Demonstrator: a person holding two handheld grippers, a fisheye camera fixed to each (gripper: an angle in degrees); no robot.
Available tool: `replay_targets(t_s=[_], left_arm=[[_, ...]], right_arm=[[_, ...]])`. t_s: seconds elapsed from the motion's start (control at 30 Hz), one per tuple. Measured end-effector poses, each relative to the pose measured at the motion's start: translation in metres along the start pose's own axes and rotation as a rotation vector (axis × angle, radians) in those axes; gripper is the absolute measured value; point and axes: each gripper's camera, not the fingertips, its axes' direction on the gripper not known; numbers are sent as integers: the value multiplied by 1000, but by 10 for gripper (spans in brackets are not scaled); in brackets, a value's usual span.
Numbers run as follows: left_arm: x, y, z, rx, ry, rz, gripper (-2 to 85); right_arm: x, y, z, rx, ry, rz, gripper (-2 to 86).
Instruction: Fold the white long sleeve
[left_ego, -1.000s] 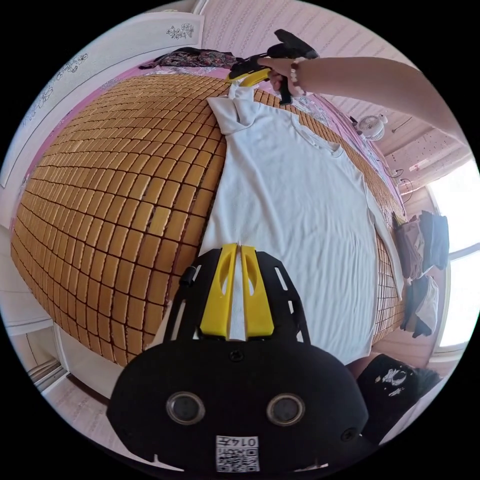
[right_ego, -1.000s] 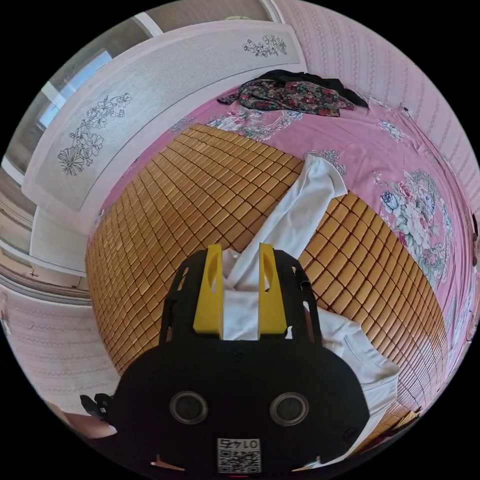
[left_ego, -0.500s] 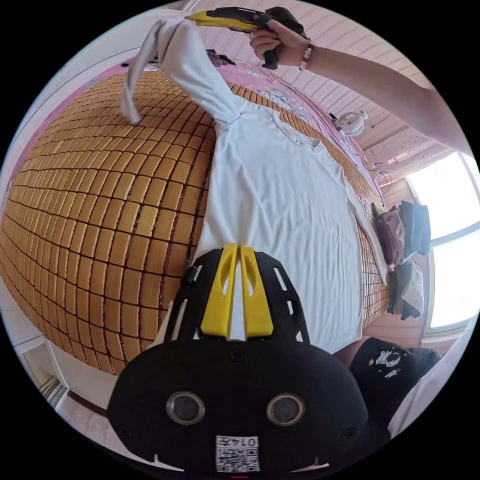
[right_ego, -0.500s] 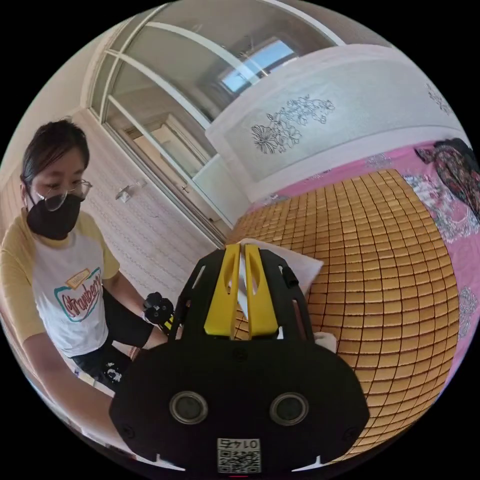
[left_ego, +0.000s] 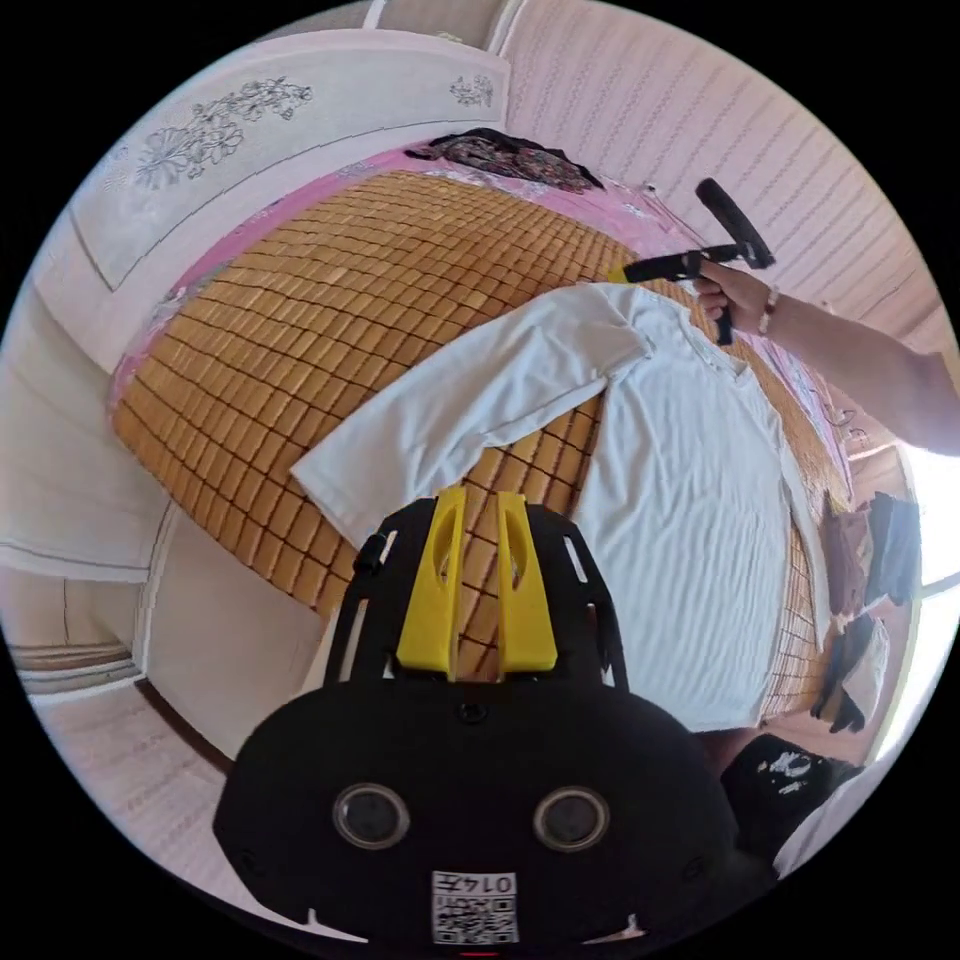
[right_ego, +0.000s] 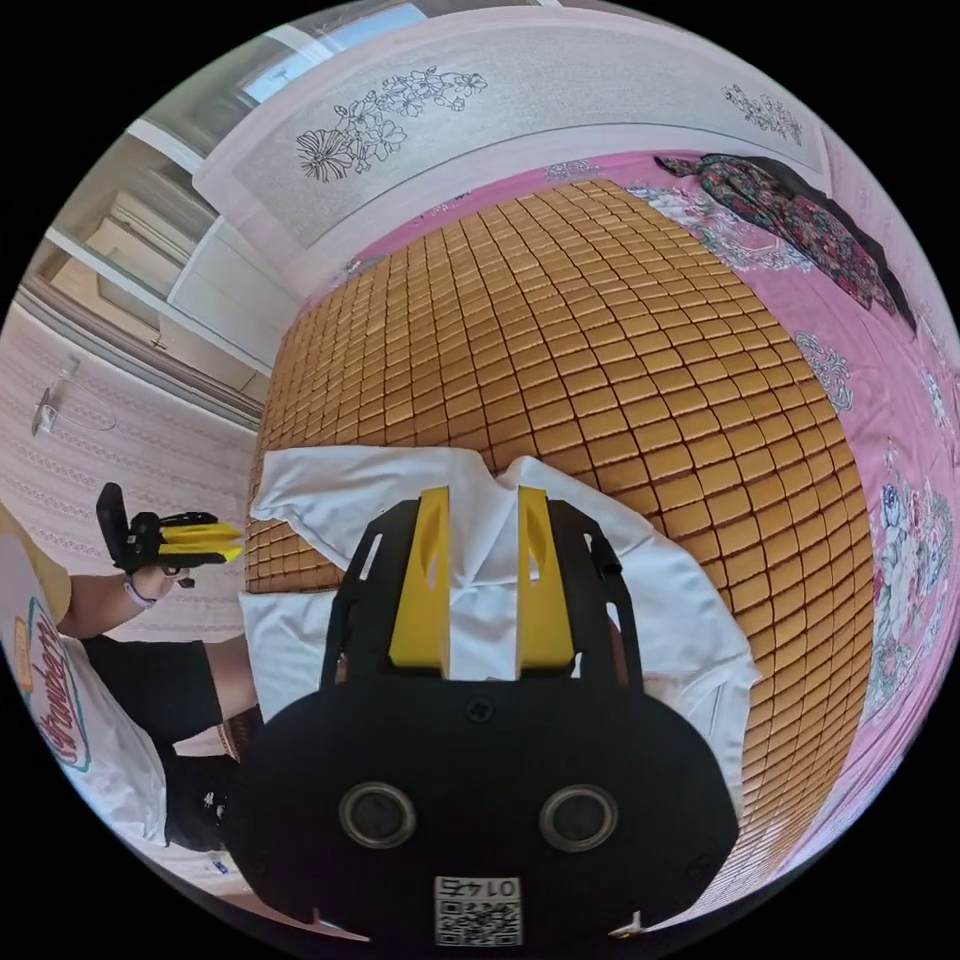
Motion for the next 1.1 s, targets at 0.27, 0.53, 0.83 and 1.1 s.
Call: replay_targets(t_s=[0.27, 0.53, 0.83, 1.1], left_arm=[[-90, -5, 47, -55, -50, -241, 26], [-143, -20, 43, -83, -211, -156, -9], [-240, -6, 66, 33, 99, -396, 11], [-246, 6, 57, 67, 91, -383, 75]], right_arm=[[-38, -30, -5, 68, 79, 52, 98], [-63, -56, -10, 70, 148, 98, 90], [-100, -82, 30, -46, 225, 85, 81], [-122, -94, 43, -85, 290, 70, 32]])
